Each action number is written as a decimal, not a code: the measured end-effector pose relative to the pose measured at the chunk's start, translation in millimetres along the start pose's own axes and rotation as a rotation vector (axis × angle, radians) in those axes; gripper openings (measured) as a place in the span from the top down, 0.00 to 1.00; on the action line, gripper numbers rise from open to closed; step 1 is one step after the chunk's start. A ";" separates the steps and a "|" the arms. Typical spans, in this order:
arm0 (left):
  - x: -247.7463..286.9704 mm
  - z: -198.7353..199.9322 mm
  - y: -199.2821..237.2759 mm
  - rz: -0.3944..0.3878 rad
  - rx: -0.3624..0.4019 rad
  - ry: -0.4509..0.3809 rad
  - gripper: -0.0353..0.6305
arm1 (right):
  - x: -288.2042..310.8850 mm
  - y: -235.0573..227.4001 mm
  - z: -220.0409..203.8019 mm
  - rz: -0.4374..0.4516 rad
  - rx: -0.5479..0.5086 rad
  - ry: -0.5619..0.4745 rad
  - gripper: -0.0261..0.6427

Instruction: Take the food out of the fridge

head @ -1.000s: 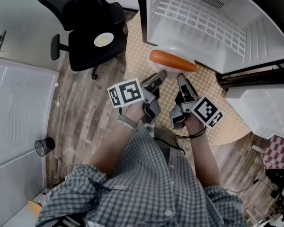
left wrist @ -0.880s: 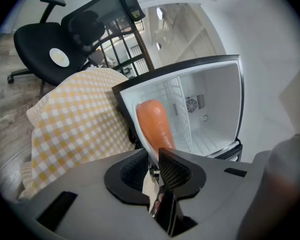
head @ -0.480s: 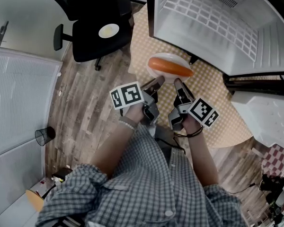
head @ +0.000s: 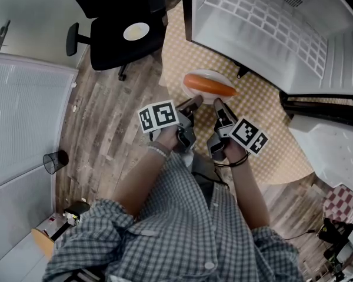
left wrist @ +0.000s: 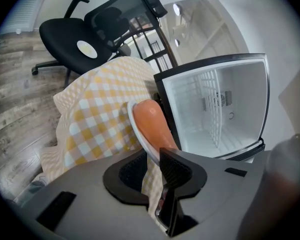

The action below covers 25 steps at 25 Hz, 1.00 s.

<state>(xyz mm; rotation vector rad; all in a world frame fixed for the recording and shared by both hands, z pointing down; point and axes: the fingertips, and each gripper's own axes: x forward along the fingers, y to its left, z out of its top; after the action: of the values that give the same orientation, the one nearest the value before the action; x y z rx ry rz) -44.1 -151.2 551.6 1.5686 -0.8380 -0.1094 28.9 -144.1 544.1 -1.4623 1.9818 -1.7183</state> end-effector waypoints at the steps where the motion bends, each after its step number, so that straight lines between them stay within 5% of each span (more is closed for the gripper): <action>1: 1.0 -0.7 1.8 0.008 0.003 0.001 0.82 | 1.0 -2.2 -0.7 -0.004 0.004 0.003 0.87; 25: 2.8 -28.7 7.6 0.134 0.244 0.262 0.68 | -8.0 -22.3 -6.2 -0.130 -0.133 0.095 0.78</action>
<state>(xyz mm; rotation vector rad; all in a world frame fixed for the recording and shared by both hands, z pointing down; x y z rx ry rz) -30.4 -128.7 565.4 1.7037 -0.7664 0.2998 41.5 -131.3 560.7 -1.6139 2.1308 -1.7683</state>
